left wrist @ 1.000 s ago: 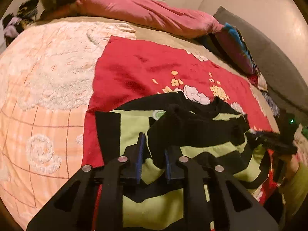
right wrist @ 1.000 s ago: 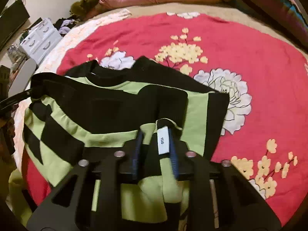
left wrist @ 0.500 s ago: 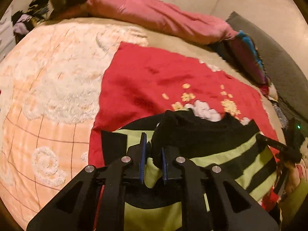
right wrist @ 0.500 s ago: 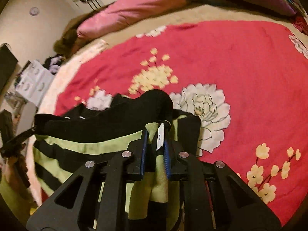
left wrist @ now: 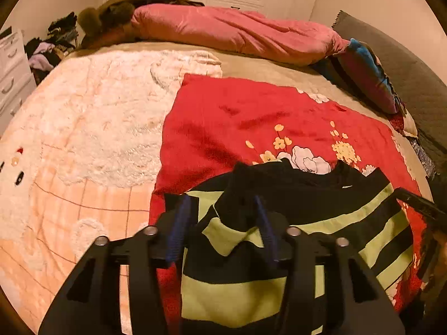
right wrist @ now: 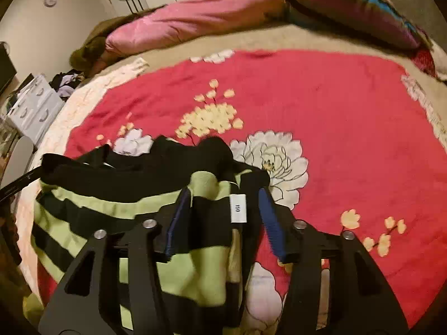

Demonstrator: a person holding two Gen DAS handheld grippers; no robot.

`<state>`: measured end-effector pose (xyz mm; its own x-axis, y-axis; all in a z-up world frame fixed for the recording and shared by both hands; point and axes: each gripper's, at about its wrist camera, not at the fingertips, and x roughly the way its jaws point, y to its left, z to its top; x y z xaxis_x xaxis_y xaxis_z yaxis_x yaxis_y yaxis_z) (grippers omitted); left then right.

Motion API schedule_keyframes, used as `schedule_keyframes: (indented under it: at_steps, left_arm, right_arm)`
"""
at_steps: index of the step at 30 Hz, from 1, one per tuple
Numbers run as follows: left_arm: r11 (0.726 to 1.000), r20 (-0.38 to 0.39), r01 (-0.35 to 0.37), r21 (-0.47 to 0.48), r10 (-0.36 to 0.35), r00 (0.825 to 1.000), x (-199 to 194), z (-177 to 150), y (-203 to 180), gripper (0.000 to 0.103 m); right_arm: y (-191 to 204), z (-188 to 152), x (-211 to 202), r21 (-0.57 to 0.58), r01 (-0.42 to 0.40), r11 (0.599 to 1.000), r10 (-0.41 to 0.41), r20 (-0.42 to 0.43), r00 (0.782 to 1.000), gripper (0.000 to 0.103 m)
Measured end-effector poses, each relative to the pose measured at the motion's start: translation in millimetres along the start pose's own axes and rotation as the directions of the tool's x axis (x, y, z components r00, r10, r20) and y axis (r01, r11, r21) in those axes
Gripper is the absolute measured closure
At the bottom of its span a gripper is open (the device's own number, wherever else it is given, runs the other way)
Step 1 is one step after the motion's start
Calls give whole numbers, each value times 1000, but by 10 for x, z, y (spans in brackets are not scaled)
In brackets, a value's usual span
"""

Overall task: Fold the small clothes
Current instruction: 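Open both tools and release the folded sweater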

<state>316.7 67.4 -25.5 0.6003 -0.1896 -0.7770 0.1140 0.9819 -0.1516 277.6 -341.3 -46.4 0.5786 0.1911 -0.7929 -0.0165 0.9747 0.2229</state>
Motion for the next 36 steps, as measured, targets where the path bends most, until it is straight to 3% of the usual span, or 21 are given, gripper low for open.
schedule_keyframes:
  at_steps: [2, 10, 18, 25, 27, 28, 29, 32, 36]
  left_arm:
    - [1000, 6, -9, 7, 9, 1000, -39, -1, -14, 54]
    - [1000, 21, -2, -28, 2, 1000, -213, -121, 86, 38]
    - [993, 42, -14, -113, 19, 999, -531, -405, 445, 34]
    - [987, -49, 55, -150, -63, 997, -376, -860, 426, 31]
    - [984, -78, 86, -157, -100, 992, -270, -957, 360, 42]
    - [983, -85, 115, -146, -129, 988, -246, -985, 304, 84]
    - [983, -75, 131, -127, -141, 987, -275, -998, 246, 90]
    - [984, -14, 140, -110, -142, 990, -498, -982, 215, 92]
    - [986, -43, 98, -133, -104, 994, -483, -1051, 315, 91]
  right_arm:
    - [62, -12, -139, -27, 10, 1000, -9, 34, 999, 45]
    - [428, -220, -490, -158, -10, 987, 26, 98, 995, 32]
    - [674, -549, -508, -245, -29, 969, 44, 55, 997, 32]
    - [619, -744, -475, -196, -45, 980, 50, 25, 998, 30]
    - [585, -776, -459, -176, -49, 983, 52, 14, 999, 29]
    - [575, -797, -448, -170, -54, 984, 55, 5, 998, 29]
    - [571, -808, -436, -170, -53, 984, 54, 0, 999, 29]
    - [540, -839, -421, -163, -47, 985, 45, -14, 999, 29]
    - [451, -915, -330, -132, -27, 991, 18, -64, 998, 29]
